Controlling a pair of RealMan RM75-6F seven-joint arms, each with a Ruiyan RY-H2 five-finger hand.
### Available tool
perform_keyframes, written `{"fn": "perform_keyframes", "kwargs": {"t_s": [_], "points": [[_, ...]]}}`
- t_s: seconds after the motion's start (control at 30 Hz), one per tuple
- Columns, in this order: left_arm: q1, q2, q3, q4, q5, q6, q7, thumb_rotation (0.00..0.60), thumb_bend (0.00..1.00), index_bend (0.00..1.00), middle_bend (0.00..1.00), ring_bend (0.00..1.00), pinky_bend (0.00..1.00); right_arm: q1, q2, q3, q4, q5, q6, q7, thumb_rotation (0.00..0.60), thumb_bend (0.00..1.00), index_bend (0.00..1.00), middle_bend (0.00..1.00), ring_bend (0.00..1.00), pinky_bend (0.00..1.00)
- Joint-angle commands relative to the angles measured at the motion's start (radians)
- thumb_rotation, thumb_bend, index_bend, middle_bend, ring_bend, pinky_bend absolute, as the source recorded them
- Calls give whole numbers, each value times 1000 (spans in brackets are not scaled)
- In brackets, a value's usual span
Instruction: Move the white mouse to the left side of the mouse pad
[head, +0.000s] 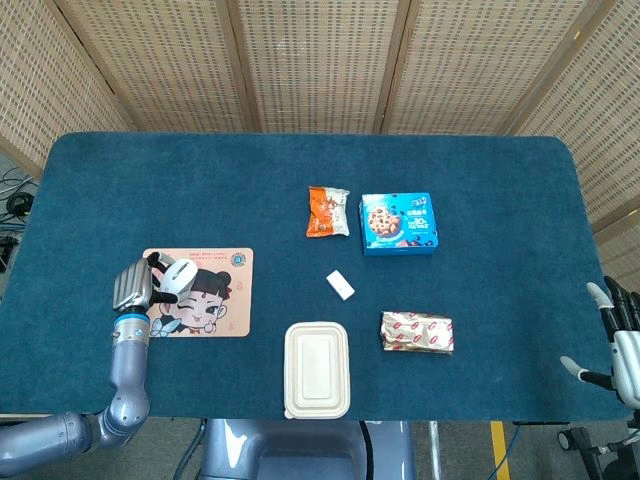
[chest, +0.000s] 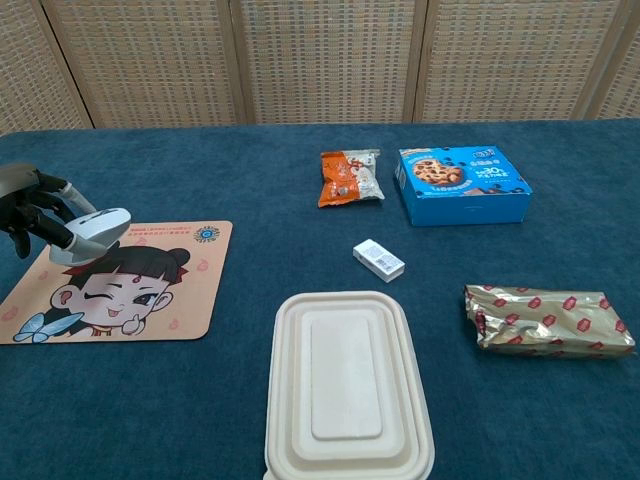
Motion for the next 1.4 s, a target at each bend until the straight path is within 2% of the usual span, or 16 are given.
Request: {"fn": "perform_keyframes", "kwargs": {"t_s": [0.03, 0.5, 0.6, 0.63, 0.67, 0.7, 0.73, 0.77, 0.87, 1.03, 1.27, 1.37, 1.4], "points": [[2, -20, 2, 23, -7, -12, -16, 600, 305, 522, 536, 555, 663, 1, -1, 0, 1, 2, -3, 1, 600, 0, 0, 0, 0, 0], [-1, -86, -9, 99, -93, -21, -1, 600, 304, 523, 536, 555, 663, 2, 3, 0, 2, 4, -4, 9, 600, 0, 0, 0, 0, 0], [1, -90, -7, 103, -83, -30, -9, 600, 237, 507, 479, 537, 662, 2, 3, 0, 2, 5, -5, 10, 600, 0, 0, 0, 0, 0], [4, -89, -5, 100, -75, -37, -16, 600, 179, 443, 380, 484, 662, 2, 3, 0, 2, 6, -5, 11, 600, 0, 0, 0, 0, 0], [5, -86, -4, 97, -70, -43, -20, 600, 118, 330, 240, 391, 648, 2, 4, 0, 3, 6, -5, 11, 600, 0, 0, 0, 0, 0], [6, -83, -2, 94, -65, -49, -22, 600, 82, 236, 150, 313, 625, 2, 4, 0, 3, 7, -6, 11, 600, 0, 0, 0, 0, 0], [8, -80, -1, 91, -60, -52, -25, 600, 39, 110, 50, 204, 573, 2, 4, 0, 3, 7, -6, 11, 600, 0, 0, 0, 0, 0], [11, -76, 1, 85, -55, -55, -30, 600, 15, 36, 6, 123, 515, 2, 4, 0, 3, 8, -6, 11, 600, 0, 0, 0, 0, 0], [21, -56, 1, 52, -52, -71, -44, 600, 0, 0, 0, 24, 457, 3, 3, 0, 2, 8, -8, 9, 600, 0, 0, 0, 0, 0], [39, -15, 3, -16, -44, -67, -58, 600, 0, 0, 0, 0, 457, 2, 3, -1, 0, 6, -5, 5, 600, 0, 0, 0, 0, 0], [96, 80, 8, -168, 88, 6, -125, 600, 0, 0, 0, 0, 450, 3, 2, -4, -2, 1, -6, 0, 600, 0, 0, 0, 0, 0], [138, 206, 33, -262, 245, -16, -182, 600, 0, 0, 0, 0, 379, 3, 1, -6, -4, -3, -3, -3, 600, 0, 0, 0, 0, 0], [153, 257, 51, -274, 336, -49, -224, 600, 0, 0, 0, 0, 345, 2, 1, -6, -4, -4, -2, -4, 600, 0, 0, 0, 0, 0]]}}
